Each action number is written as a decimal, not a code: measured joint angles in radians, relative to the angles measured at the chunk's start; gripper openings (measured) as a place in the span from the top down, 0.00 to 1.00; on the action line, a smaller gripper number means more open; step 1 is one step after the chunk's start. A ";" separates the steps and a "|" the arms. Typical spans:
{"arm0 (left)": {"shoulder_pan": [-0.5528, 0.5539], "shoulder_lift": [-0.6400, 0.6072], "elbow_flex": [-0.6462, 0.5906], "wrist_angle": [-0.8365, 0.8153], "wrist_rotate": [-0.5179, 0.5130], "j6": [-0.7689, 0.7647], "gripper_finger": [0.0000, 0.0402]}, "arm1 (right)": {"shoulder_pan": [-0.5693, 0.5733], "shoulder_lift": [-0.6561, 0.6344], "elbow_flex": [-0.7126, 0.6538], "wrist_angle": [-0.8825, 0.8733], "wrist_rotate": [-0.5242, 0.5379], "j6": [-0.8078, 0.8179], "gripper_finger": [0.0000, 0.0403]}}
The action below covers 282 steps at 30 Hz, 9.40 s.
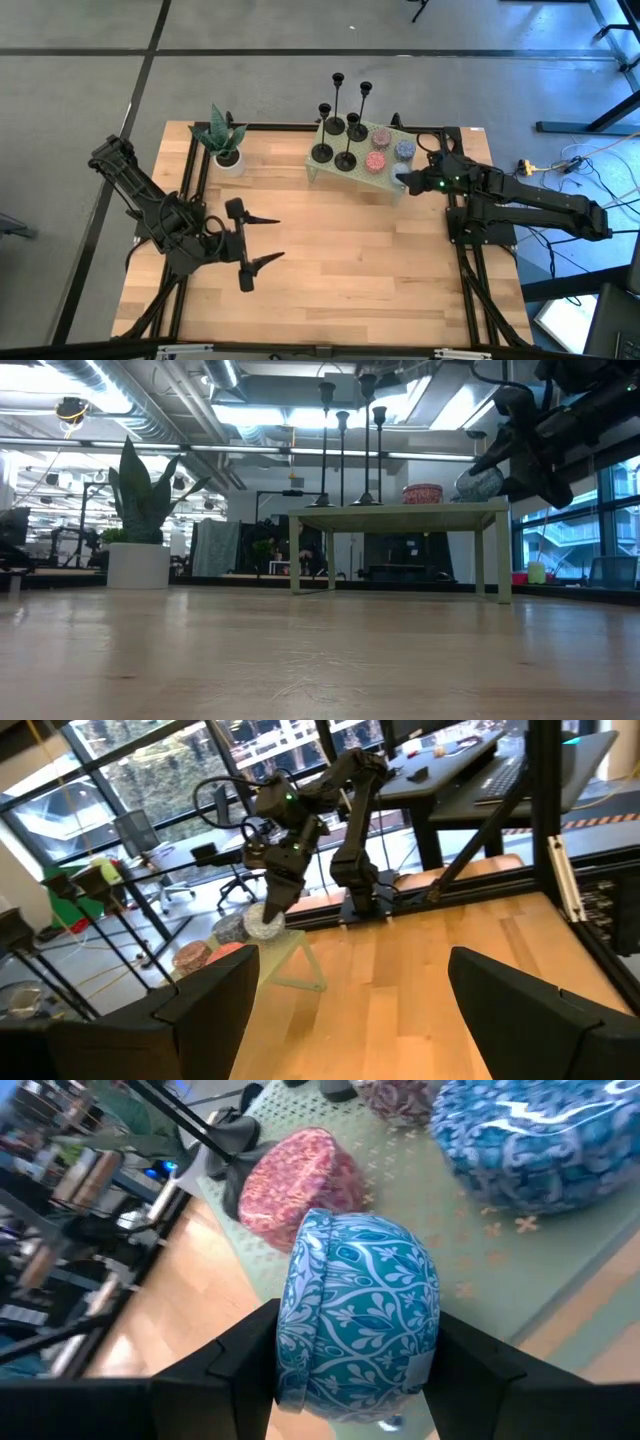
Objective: Pick & Place candle stick holders
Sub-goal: Put the light blue scented candle on the shelf, then return to Home Position
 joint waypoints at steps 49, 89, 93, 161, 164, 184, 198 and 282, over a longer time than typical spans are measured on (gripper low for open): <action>0.000 0.000 0.000 0.000 0.054 -0.095 0.20 | 0.000 0.000 0.001 0.061 -0.034 -0.040 0.49; 0.058 0.000 0.000 -0.015 0.176 -0.108 0.20 | 0.000 0.000 0.001 0.033 -0.024 0.039 0.49; 0.152 0.000 -0.001 -0.120 0.145 -0.278 0.20 | 0.000 0.000 0.001 0.033 -0.023 0.074 0.49; 0.293 0.004 -0.025 -0.190 0.254 -0.290 0.20 | 0.000 0.000 0.001 -0.024 0.038 0.033 0.49; 0.293 0.004 -0.025 -0.190 0.254 -0.290 0.20 | 0.000 0.000 0.001 -0.024 0.038 0.049 0.49; 0.293 0.004 -0.025 -0.190 0.254 -0.290 0.20 | 0.000 0.051 0.001 0.025 0.093 0.072 0.39; 0.293 0.004 -0.025 -0.189 0.254 -0.290 0.20 | 0.000 0.057 0.001 0.066 0.080 0.018 0.36; 0.292 0.004 -0.025 -0.189 0.254 -0.290 0.20 | 0.042 -0.162 0.349 -0.025 -0.506 -0.241 0.39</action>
